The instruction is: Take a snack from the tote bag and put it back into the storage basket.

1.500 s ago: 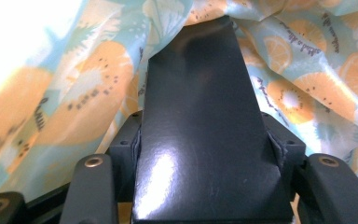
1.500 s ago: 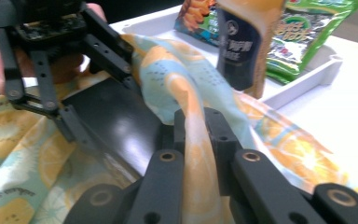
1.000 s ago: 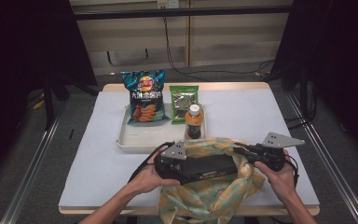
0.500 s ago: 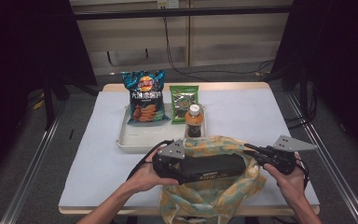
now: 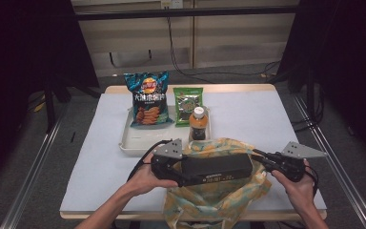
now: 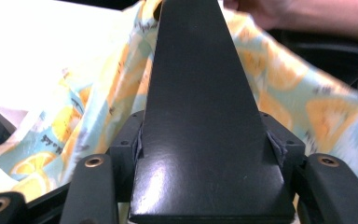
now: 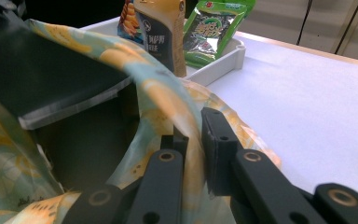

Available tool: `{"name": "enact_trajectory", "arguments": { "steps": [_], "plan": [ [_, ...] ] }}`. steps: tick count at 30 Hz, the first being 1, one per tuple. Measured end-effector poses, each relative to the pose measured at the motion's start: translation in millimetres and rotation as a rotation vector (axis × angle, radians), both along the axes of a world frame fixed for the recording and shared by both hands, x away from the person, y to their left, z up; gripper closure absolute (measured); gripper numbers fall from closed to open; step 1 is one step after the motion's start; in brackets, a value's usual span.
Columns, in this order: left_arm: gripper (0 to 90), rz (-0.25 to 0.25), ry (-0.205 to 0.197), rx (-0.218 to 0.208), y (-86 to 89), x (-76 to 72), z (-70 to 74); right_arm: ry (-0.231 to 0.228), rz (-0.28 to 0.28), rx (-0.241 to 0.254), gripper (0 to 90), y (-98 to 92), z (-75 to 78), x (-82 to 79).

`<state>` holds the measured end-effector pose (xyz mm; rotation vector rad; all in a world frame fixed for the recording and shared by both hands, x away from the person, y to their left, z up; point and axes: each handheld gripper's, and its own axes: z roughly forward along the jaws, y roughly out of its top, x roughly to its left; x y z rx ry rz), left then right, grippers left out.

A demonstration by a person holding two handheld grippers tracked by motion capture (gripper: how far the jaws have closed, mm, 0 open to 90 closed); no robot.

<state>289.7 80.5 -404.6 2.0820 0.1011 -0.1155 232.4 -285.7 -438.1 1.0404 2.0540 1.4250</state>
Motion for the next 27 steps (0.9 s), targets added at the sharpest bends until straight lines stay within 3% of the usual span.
{"name": "enact_trajectory", "arguments": {
  "steps": [14,27],
  "plan": [
    [43.1,0.014,0.012,-0.062,1.5,3.7,13.2,0.014,0.026,-0.014,83.4,7.9,-1.7,2.0],
    [43.1,0.021,-0.011,-0.101,3.9,6.2,29.2,0.028,0.059,-0.032,81.5,14.0,-6.2,3.2]
  ]
}}
